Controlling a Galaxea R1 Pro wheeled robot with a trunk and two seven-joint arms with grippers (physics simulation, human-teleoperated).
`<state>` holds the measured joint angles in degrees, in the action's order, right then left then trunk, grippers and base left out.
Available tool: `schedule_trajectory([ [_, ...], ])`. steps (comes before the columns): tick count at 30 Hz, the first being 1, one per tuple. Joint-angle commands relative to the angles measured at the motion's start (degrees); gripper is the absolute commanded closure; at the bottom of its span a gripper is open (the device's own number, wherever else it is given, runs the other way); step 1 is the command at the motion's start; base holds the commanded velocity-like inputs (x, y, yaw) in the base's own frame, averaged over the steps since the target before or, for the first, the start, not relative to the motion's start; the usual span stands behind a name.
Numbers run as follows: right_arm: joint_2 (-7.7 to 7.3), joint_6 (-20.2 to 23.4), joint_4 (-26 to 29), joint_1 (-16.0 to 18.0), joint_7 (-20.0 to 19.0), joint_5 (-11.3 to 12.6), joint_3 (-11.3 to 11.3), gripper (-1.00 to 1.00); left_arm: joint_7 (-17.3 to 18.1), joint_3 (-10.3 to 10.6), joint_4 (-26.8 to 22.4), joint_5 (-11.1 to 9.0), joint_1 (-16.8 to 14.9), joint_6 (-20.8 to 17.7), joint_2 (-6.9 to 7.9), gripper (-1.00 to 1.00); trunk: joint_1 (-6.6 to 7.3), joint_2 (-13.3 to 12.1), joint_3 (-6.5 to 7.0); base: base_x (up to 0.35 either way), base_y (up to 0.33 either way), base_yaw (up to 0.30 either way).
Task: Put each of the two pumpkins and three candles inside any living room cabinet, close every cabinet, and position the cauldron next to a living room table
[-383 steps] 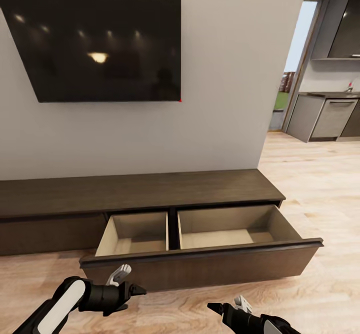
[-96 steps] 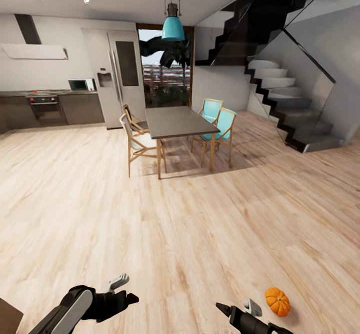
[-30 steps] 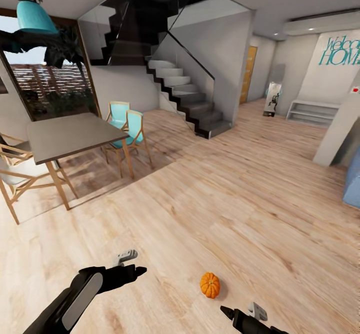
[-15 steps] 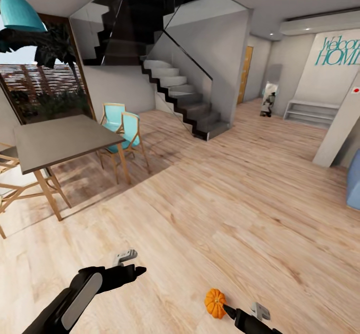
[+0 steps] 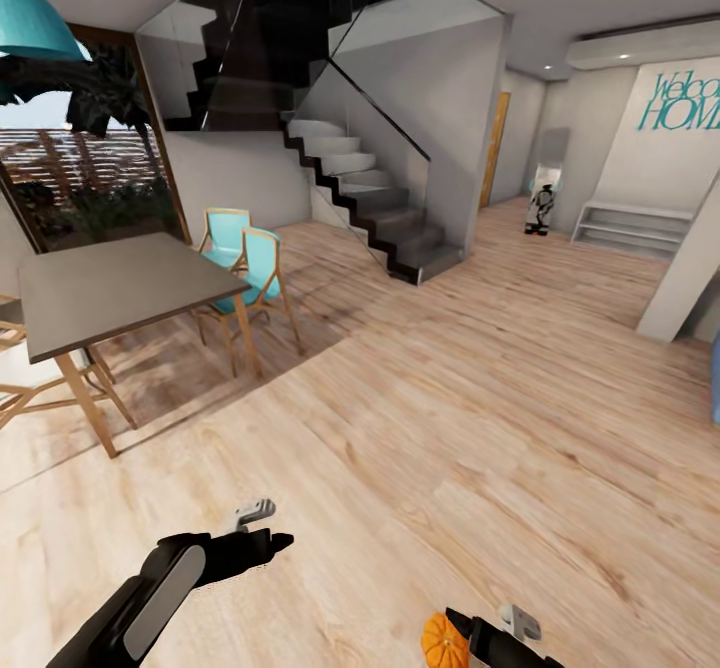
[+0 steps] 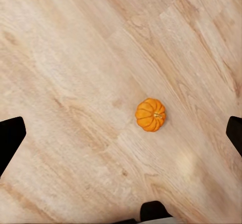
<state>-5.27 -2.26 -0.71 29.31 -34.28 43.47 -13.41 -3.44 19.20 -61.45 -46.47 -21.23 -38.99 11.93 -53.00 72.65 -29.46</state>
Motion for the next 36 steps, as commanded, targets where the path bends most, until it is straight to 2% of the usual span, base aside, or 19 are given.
schedule_trajectory([
  [1,0.0,-0.25,-0.08,0.05,-0.27,0.32,-0.48,-1.0,-0.35,0.13,-0.06,-0.46,-0.04,-0.14,0.04,-1.0,-0.03,0.03,-0.06,0.321,-0.026,0.0],
  [20,0.0,-0.2,-0.08,0.05,-0.35,0.31,-0.47,-1.0,-0.39,0.14,0.0,-0.46,-0.04,-0.14,0.02,-1.0,-0.03,0.03,-0.06,0.289,-0.055,0.0],
  [31,0.0,-0.25,-0.08,0.05,-0.01,0.31,-0.47,-1.0,-0.43,0.14,-1.22,-0.48,-0.04,-0.23,0.08,-1.0,-0.03,0.03,-0.06,0.03,-0.01,0.0],
  [36,0.03,-0.28,-0.08,0.05,0.14,0.26,-0.47,-1.0,-0.43,0.09,-1.79,-0.52,-0.04,-0.6,0.09,-1.0,-1.13,2.04,-0.96,0.001,0.0,0.0],
])
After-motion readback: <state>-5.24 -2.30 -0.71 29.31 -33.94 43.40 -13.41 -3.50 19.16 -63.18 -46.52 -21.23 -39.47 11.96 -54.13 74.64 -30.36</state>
